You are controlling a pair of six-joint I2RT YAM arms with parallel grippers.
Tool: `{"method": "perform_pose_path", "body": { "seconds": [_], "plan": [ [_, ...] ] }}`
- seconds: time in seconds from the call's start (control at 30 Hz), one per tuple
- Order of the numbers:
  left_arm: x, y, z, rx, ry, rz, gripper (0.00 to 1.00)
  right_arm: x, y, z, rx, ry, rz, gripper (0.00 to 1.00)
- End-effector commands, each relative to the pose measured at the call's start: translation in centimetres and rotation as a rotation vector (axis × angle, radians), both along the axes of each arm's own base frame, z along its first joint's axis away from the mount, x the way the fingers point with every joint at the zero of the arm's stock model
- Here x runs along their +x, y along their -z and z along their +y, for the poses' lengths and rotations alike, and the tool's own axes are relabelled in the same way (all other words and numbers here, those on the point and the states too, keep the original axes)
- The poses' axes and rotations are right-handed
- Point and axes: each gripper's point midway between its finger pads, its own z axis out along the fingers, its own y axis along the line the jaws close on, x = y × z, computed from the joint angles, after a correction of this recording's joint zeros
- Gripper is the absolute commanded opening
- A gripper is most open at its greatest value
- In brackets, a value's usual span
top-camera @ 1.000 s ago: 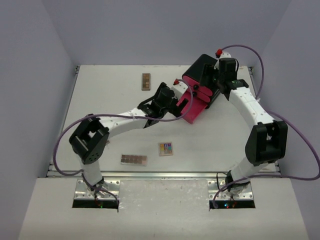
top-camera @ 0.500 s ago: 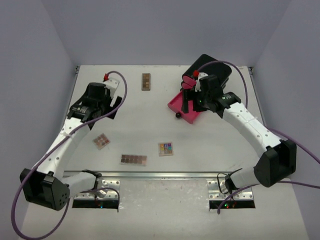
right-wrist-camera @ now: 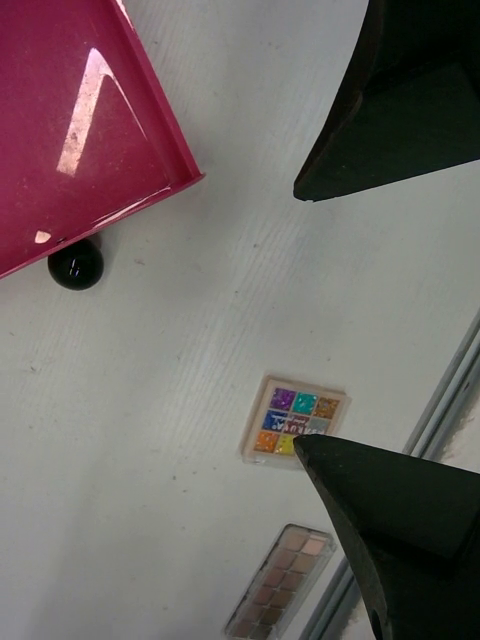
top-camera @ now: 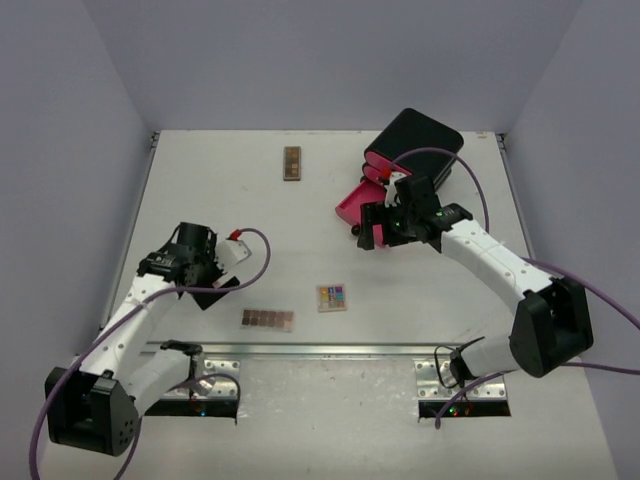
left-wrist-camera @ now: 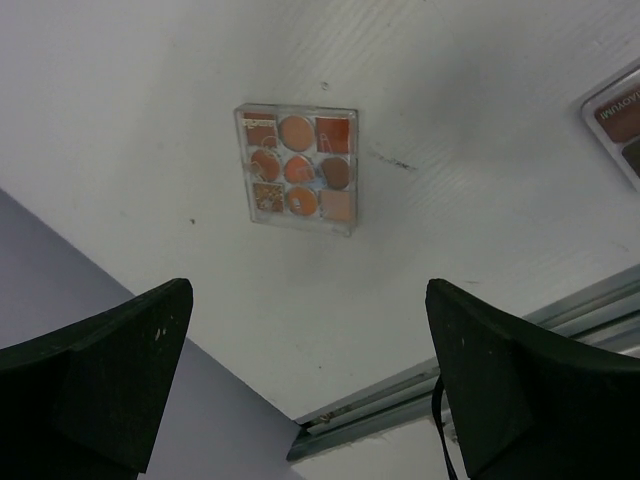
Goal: Organize the makeup
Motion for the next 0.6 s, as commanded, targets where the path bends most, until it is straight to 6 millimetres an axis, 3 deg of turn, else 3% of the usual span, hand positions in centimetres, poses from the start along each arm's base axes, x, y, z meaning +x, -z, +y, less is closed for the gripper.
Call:
{"method": "perform_pose_path", "body": {
  "seconds": [0.0,0.17,0.37,0.57],
  "plan": [
    [1.3,1.3,-0.8,-0.087,0.088,0.107,1.0,0.8,-1.5,1.2,0.06,-0.032,-0.081,0.99],
    [2.7,2.8,1.9,-0.125,0.045,0.125,1.0,0.6,-0.6,0.9,0.044,-0.021,-0.061,0.99],
    [3.5,4.2,1.2,-0.14,0.142,0.063,1.0,0.1,0.6,1.1,0.057,-0.016,-0.019,0.99],
    [4.1,6.0,2.0,-0.113,0.164,0.093,1.0,0.0,0.9,0.5,0.033,0.004,-0.018,0.99]
  ]
}}
